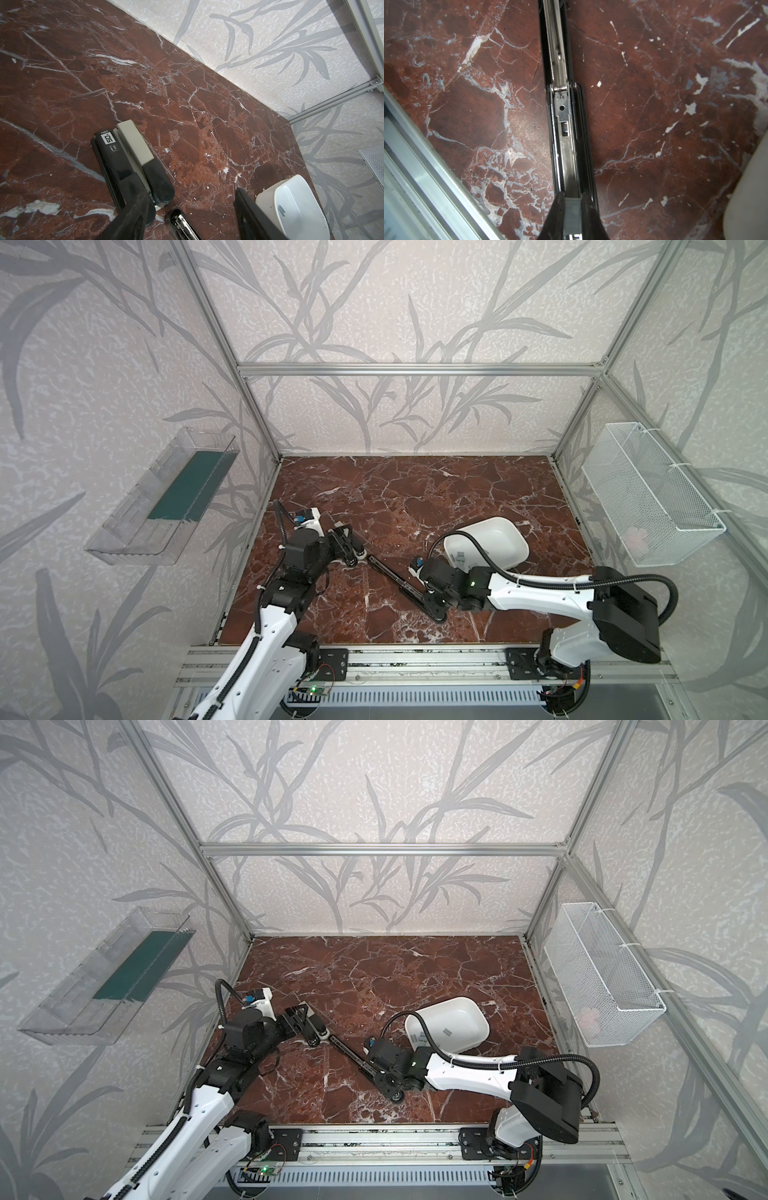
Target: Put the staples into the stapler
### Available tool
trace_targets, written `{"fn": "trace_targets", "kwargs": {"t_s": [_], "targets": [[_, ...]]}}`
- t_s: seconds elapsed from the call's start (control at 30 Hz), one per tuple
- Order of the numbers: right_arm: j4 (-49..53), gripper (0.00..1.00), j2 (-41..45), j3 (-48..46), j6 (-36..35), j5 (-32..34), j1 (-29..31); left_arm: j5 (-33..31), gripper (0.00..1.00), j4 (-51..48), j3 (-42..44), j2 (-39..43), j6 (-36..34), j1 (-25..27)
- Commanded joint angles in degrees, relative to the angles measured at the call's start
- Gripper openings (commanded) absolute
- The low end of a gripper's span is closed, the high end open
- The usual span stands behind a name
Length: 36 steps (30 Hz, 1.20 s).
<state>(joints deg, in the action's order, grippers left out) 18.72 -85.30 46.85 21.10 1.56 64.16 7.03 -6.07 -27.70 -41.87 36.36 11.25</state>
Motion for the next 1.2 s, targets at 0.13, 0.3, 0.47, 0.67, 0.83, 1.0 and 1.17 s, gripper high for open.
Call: {"fn": "trace_targets", "kwargs": {"t_s": [0.13, 0.3, 0.47, 0.67, 0.83, 1.0, 1.17], "targets": [[0.92, 0.16, 0.70, -0.27, -1.67, 1.78, 0.35, 0.09, 0.68, 0.07, 0.68, 0.03, 0.93, 0.16], [0.95, 0.16, 0.83, -0.44, -2.20, 1.39, 0.35, 0.08, 0.67, 0.17, 0.69, -0.03, 0.99, 0.14], [1.37, 0.15, 0.92, -0.71, -3.39, 1.43, 0.36, 0.15, 0.67, 0.35, 0.81, -0.30, 1.09, 0.20], [2.72, 0.15, 1.97, -0.45, -5.16, 1.34, 0.37, 0.24, 0.67, 0.62, 0.74, -0.40, 1.31, 0.21], [2.75, 0.13, 1.98, -0.55, -6.39, 0.29, 0.39, 0.35, 0.67, 0.91, 0.96, -0.40, 1.63, 0.22], [2.99, 0.13, 2.11, -0.44, -7.90, -1.15, 0.36, 0.37, 0.67, 1.14, 1.07, -0.33, 1.88, 0.18], [3.78, 0.13, 1.38, -0.45, -9.40, -0.51, 0.35, 0.52, 0.67, 1.19, 1.07, -0.32, 2.13, 0.20]]}}
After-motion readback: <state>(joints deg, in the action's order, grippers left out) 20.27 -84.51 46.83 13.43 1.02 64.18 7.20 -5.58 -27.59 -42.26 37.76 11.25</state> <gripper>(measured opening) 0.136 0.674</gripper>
